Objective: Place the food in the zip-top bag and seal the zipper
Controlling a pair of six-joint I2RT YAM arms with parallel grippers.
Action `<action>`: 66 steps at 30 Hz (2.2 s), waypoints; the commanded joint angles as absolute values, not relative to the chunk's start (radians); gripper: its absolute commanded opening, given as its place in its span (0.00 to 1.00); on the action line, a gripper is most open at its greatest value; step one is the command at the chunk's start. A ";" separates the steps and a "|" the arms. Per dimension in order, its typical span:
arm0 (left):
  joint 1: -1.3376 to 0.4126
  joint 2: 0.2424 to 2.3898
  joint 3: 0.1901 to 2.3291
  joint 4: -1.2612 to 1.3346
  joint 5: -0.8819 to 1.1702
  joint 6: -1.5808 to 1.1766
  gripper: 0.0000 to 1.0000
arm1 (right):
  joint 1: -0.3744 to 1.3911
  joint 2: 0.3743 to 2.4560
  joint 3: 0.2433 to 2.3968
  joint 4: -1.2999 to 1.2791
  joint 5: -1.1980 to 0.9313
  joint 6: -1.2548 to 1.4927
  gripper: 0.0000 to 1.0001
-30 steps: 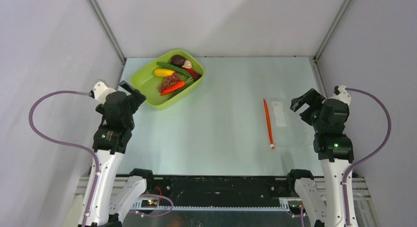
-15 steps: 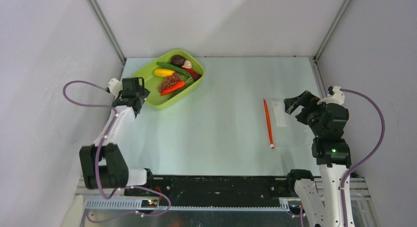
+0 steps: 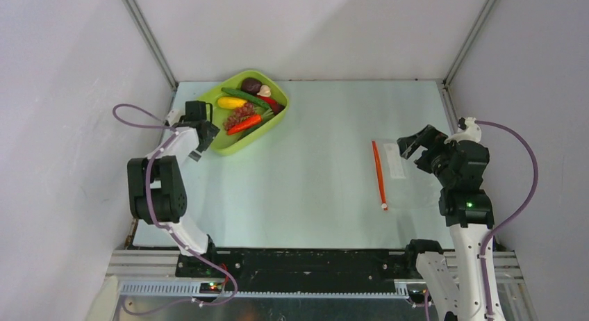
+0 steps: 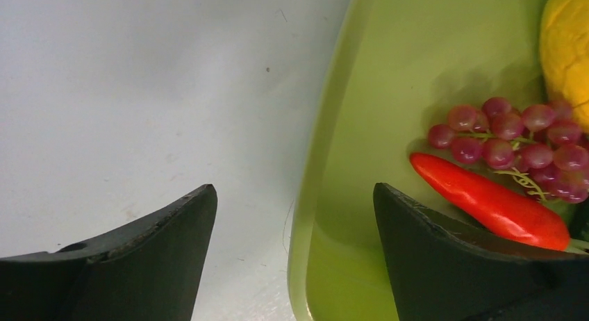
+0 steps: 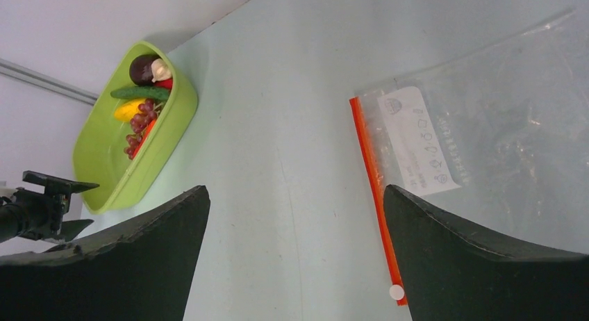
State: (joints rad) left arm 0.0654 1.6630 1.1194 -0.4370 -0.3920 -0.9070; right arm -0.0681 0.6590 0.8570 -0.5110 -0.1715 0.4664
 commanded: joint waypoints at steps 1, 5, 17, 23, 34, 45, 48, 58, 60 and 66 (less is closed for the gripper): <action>0.071 1.705 1.174 -0.464 -0.358 -0.911 0.84 | -0.074 0.660 0.857 -0.477 -0.188 0.451 1.00; 0.071 1.727 1.175 -0.448 -0.323 -0.873 0.50 | -0.074 0.664 0.857 -0.484 -0.188 0.447 1.00; 0.046 1.691 1.083 -0.294 -0.062 -0.598 0.01 | -0.074 0.673 0.857 -0.525 -0.206 0.421 1.00; -0.051 1.671 1.067 -0.283 -0.023 -0.481 0.00 | -0.074 0.673 0.857 -0.539 -0.215 0.405 1.00; -0.212 1.638 1.034 -0.275 0.042 -0.297 0.00 | -0.072 0.695 0.857 -0.578 -0.295 0.351 1.00; -0.240 1.584 0.983 -0.325 -0.021 -0.285 0.00 | 0.085 0.851 0.858 -0.655 0.043 0.333 1.00; -0.243 1.553 0.939 -0.316 -0.016 -0.297 0.05 | 0.156 0.935 0.858 -0.648 0.174 0.334 1.00; -0.247 1.450 0.923 -0.335 -0.008 -0.318 0.57 | 0.256 1.214 0.862 -0.534 0.332 0.292 0.97; -0.247 1.414 0.931 -0.351 -0.010 -0.330 0.88 | 0.274 1.266 0.873 -0.527 0.356 0.269 0.96; -0.248 1.252 0.994 -0.372 -0.049 -0.415 1.00 | 0.314 1.441 0.944 -0.522 0.436 0.222 0.93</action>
State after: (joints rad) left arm -0.2413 1.3731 0.9188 -0.3691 -0.0071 -0.3515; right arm 0.2920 1.3586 0.8635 -0.5564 0.3408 0.2657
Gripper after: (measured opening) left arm 0.994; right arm 0.939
